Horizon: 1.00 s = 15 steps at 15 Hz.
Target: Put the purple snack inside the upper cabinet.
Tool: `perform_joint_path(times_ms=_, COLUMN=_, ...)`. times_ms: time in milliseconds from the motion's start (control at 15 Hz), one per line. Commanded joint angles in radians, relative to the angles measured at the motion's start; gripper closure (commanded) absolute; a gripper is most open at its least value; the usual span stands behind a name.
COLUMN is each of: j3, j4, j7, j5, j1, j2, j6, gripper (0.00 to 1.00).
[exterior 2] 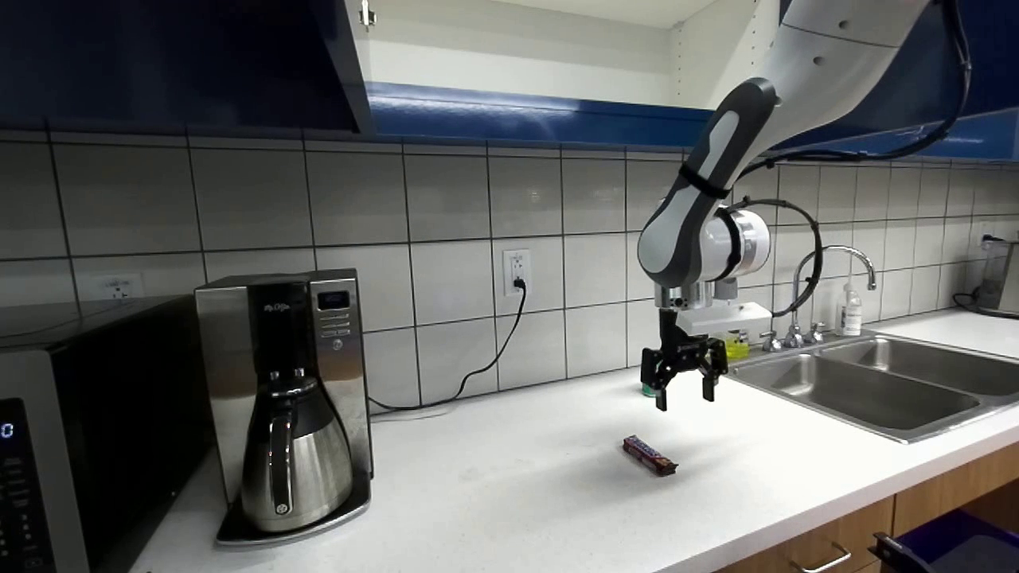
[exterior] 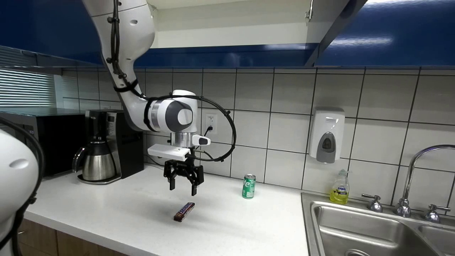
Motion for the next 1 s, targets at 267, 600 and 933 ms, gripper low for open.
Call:
perform_joint_path(times_ms=267, j3=0.036, j4=0.085, j7=-0.078, j5=0.078, j1=0.016, j2=0.122, j6=0.040, gripper=0.00)
perform_joint_path(times_ms=600, j3=0.036, j4=0.133, j7=-0.068, j5=0.064, j1=0.016, j2=0.194, j6=0.053, gripper=0.00)
perform_joint_path(times_ms=933, j3=0.034, j4=0.179, j7=-0.054, j5=0.048, j1=0.025, j2=0.262, j6=0.071, gripper=0.00)
